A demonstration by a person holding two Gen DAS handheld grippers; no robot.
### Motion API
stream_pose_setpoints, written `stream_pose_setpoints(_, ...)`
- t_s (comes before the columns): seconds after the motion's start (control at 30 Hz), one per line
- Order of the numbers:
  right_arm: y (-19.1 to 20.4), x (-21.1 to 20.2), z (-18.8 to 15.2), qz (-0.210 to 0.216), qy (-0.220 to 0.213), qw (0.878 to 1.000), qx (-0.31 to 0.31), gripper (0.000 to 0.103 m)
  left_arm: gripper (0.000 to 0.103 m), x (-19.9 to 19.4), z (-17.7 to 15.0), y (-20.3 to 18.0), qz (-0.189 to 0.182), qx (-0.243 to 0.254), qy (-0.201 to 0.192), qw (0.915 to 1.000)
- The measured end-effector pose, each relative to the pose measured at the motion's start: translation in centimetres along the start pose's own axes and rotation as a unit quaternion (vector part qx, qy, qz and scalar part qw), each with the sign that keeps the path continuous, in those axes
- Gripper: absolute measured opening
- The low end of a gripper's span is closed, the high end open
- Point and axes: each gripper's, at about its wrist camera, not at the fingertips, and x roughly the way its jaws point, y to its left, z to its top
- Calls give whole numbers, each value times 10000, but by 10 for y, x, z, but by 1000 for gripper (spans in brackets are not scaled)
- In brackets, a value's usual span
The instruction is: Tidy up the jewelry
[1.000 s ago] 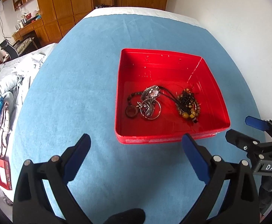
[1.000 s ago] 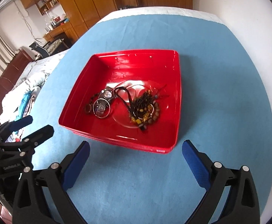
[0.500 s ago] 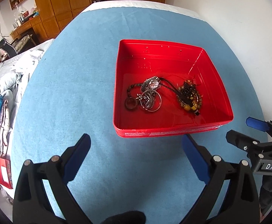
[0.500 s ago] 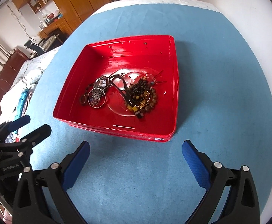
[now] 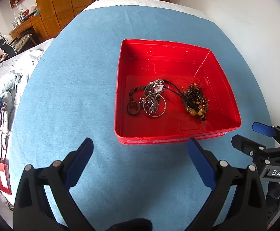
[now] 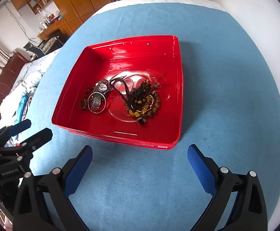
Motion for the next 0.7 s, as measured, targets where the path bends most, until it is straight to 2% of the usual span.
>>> stream_pose_setpoints(0.7,5,3,2,-40,-8,10000,-80,99,97,2,3,0,0,-10,-24,10000)
